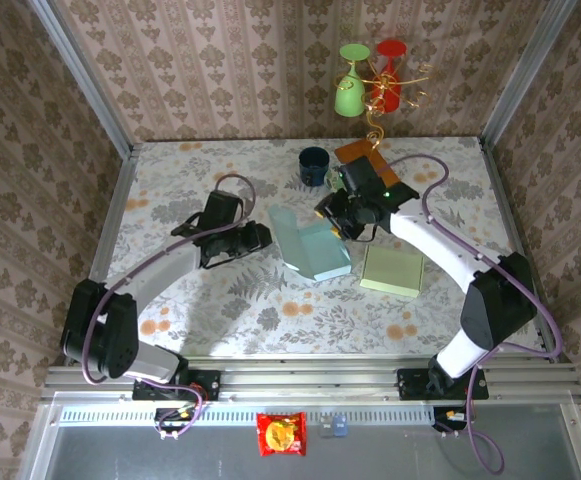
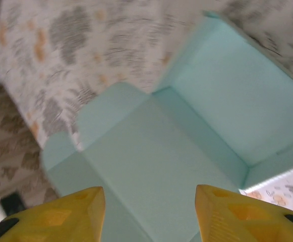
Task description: Fold the paper box
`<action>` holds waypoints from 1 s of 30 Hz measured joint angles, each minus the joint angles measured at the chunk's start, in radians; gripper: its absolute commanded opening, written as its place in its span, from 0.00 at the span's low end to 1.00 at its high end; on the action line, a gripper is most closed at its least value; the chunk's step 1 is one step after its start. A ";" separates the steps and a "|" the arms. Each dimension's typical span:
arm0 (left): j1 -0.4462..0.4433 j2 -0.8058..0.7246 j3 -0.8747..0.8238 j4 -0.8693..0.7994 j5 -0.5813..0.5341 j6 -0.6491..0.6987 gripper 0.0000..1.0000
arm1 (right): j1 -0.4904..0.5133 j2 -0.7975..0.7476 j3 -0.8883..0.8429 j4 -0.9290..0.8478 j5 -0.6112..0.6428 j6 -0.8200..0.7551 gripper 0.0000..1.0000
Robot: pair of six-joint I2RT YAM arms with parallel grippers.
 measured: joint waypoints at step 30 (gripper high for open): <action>-0.090 0.222 0.207 0.141 0.089 -0.063 0.21 | 0.037 0.127 0.150 -0.151 -0.145 -0.418 0.35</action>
